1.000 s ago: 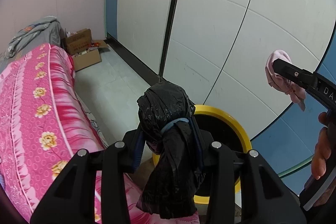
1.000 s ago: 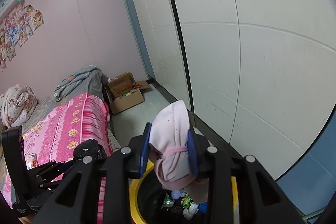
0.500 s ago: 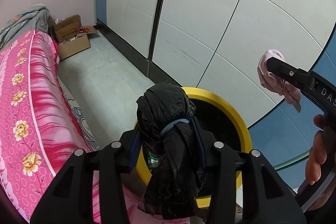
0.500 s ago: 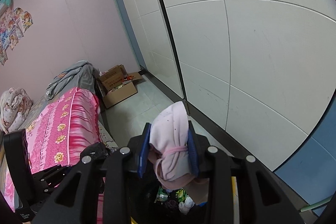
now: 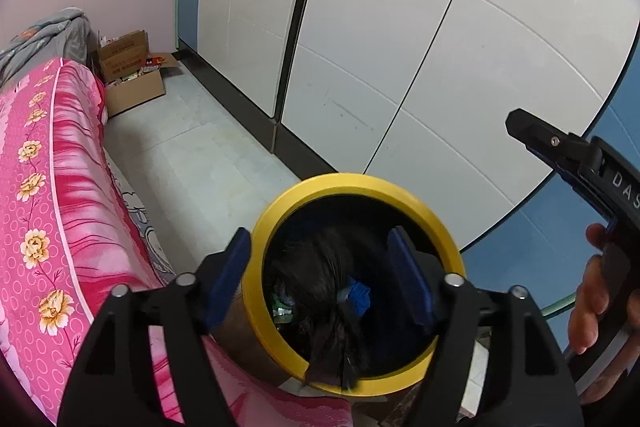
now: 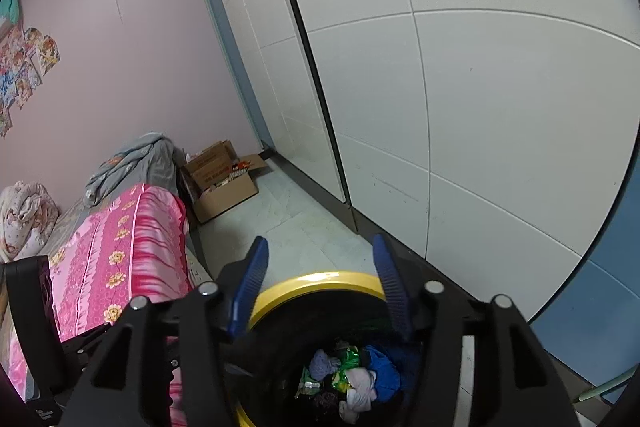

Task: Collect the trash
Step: 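Open both tools to drop the black bag and cloth into the bin, then move both tools back over the remaining trash on the bed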

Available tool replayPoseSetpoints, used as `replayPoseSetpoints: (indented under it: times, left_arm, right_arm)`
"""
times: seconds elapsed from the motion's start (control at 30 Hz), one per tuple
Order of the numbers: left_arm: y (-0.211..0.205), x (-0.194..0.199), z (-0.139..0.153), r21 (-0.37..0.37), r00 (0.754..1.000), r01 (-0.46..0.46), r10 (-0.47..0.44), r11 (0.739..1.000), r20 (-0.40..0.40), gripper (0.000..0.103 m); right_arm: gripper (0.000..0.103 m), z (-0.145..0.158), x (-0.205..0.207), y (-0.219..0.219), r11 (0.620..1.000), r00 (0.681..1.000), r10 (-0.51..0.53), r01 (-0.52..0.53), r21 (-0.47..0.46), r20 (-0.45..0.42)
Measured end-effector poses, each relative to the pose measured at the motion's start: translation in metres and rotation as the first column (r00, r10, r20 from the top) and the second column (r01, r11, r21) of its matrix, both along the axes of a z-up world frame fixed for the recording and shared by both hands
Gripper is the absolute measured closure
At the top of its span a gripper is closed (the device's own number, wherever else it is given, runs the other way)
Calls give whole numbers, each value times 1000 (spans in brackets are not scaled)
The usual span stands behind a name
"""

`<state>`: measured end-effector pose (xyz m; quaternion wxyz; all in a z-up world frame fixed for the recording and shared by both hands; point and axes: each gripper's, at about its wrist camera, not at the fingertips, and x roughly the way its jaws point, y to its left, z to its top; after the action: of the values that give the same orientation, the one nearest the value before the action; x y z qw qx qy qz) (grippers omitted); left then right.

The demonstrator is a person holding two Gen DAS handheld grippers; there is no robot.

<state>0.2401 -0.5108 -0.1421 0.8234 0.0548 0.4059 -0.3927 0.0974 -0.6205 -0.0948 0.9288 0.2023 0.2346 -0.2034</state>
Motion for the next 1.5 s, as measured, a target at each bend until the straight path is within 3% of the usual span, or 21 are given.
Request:
replayPoseSetpoints:
  times: [0.07,0.37,0.6,0.87,1.03,1.2,1.5]
  left_arm:
    - [4,-2,6,-2,1000,-10,10,1000,18,26]
    - [49,1,38,-29,991,-103,105,994,85,20]
    - [114,2,61,-30,969,-194,197,980,152,16]
    - [205,11,84,-58,928,-315,320,947,192,15]
    - [269,19,88,-57,890,-401,404,914,213,15]
    - [337,23,81,-15,836,-494,480,869,265,15]
    - [477,35,56,22,727,-668,645,744,237,15]
  right_arm:
    - [50,4,-3,1,1000,1000,-8,8,-7,8]
    - [40,27,-15,18,1000,999,1,0,-3,54]
    - [31,54,-16,53,999,995,43,-40,-32,86]
    - [22,86,-8,111,989,985,132,-122,-86,110]
    - [17,103,4,153,975,972,200,-185,-125,120]
    - [16,111,21,196,953,952,284,-266,-148,117]
    - [16,113,65,284,878,883,465,-448,-170,70]
